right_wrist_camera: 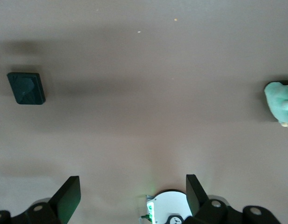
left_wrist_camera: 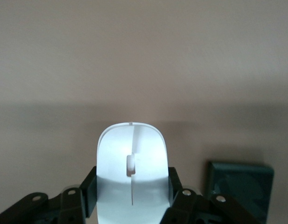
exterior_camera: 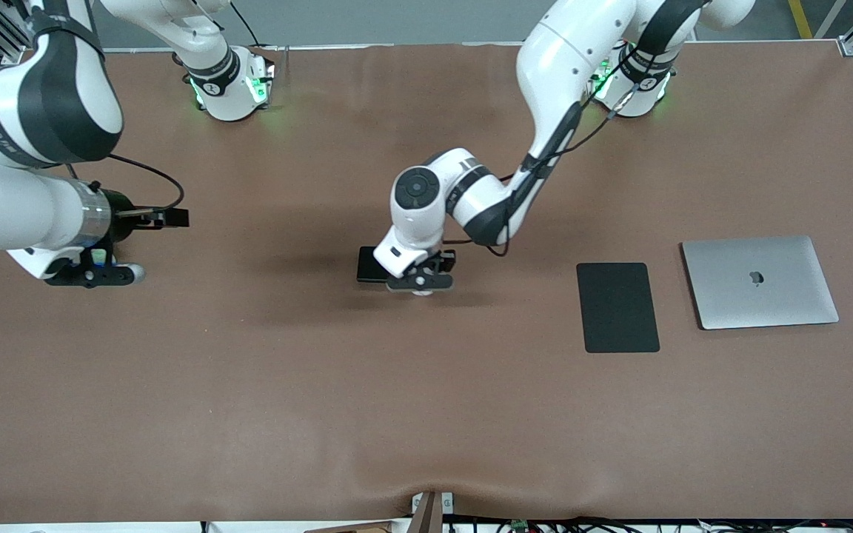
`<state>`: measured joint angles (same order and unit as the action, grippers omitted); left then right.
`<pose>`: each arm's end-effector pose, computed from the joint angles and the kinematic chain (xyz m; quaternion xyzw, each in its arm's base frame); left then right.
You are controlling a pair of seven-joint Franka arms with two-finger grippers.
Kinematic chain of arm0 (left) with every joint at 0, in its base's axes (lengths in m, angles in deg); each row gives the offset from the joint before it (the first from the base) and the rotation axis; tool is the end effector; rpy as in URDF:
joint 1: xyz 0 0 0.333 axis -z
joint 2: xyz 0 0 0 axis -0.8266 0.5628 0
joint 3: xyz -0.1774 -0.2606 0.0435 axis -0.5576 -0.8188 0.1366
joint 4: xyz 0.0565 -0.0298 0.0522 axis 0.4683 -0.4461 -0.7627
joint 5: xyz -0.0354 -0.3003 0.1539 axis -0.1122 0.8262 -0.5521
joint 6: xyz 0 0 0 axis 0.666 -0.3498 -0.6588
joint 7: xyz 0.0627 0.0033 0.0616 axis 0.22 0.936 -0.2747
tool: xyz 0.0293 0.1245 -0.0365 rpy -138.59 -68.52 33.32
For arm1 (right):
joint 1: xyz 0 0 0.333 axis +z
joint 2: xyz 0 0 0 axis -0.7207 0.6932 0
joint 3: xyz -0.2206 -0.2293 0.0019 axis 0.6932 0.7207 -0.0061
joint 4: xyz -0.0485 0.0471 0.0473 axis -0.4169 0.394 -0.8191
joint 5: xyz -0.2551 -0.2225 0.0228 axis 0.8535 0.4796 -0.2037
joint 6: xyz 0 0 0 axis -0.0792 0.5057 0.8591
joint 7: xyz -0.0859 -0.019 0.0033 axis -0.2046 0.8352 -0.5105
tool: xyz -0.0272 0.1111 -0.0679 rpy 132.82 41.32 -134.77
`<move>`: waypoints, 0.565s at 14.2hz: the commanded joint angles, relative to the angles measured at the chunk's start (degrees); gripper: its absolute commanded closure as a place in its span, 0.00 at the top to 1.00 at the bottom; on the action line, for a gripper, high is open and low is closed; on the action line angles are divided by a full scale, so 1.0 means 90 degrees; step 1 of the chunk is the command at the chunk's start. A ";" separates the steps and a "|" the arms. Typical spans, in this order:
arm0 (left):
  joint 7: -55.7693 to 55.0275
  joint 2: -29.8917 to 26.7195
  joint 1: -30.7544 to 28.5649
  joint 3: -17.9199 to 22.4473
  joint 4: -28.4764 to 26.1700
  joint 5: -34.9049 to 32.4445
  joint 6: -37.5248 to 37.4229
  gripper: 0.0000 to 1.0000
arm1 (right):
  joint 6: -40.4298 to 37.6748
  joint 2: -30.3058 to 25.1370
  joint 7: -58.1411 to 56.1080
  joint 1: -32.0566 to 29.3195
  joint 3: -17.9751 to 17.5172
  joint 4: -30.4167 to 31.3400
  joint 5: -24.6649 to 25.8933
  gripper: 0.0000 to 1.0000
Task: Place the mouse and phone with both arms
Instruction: 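Lower and grasp the white mouse with the left gripper while the right gripper approaches, then carry the mouse to the pad while the right gripper reaches the phone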
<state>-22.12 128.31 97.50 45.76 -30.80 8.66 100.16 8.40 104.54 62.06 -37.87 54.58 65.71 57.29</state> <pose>0.4968 -0.4947 0.2540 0.9993 0.0254 0.0230 0.0115 0.5252 0.0916 0.4831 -0.9814 0.0063 0.1918 0.0109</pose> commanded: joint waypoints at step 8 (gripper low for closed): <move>0.1244 -0.1437 -0.2312 -0.0096 -0.0385 -0.0114 -0.0967 0.00 | 0.1713 0.0005 0.1531 0.1133 0.0027 0.1119 -0.0331 1.00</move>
<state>-15.17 118.38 81.12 45.95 -31.12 8.45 92.55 20.28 105.22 72.29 -30.23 54.46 72.57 55.10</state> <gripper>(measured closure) 0.396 0.000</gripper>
